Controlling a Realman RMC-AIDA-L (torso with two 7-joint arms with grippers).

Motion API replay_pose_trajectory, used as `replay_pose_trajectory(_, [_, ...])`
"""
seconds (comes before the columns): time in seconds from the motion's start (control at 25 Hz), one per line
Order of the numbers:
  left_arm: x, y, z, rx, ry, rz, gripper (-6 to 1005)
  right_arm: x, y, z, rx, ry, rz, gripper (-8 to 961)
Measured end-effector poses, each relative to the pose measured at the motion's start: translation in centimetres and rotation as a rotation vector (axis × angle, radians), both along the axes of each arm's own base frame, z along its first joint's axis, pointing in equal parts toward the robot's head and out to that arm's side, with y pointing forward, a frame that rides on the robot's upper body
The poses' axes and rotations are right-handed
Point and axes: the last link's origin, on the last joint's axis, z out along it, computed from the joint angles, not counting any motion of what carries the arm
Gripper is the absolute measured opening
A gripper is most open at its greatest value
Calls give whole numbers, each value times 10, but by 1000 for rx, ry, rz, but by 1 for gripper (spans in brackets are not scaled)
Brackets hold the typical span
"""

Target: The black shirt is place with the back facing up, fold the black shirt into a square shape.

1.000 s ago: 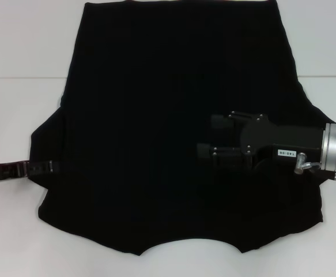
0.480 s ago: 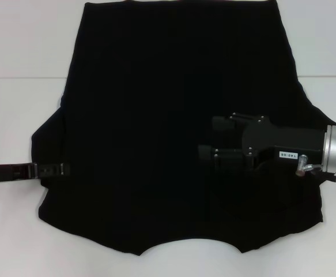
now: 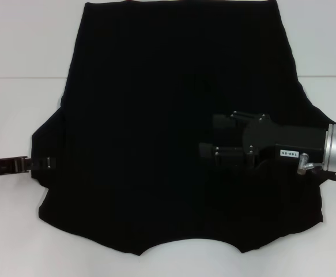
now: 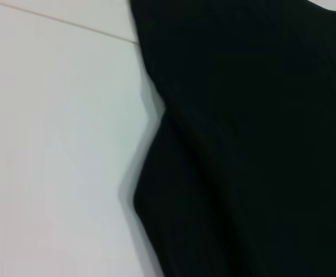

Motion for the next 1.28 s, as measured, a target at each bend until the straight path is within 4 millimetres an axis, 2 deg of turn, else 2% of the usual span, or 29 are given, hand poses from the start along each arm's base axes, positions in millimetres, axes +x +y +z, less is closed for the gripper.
replay_pose_trajectory(0.36, [-2, 1, -6, 0, 9, 8, 948, 0, 0, 0, 2, 1, 1, 879])
replay_pose_trajectory(0.76, [7, 4, -11, -32, 0, -24, 948, -2, 2, 2, 9, 7, 1, 880])
replay_pose_trajectory(1.28, [7, 6, -11, -21, 11, -19, 942, -1, 2, 3, 14, 8, 0, 879])
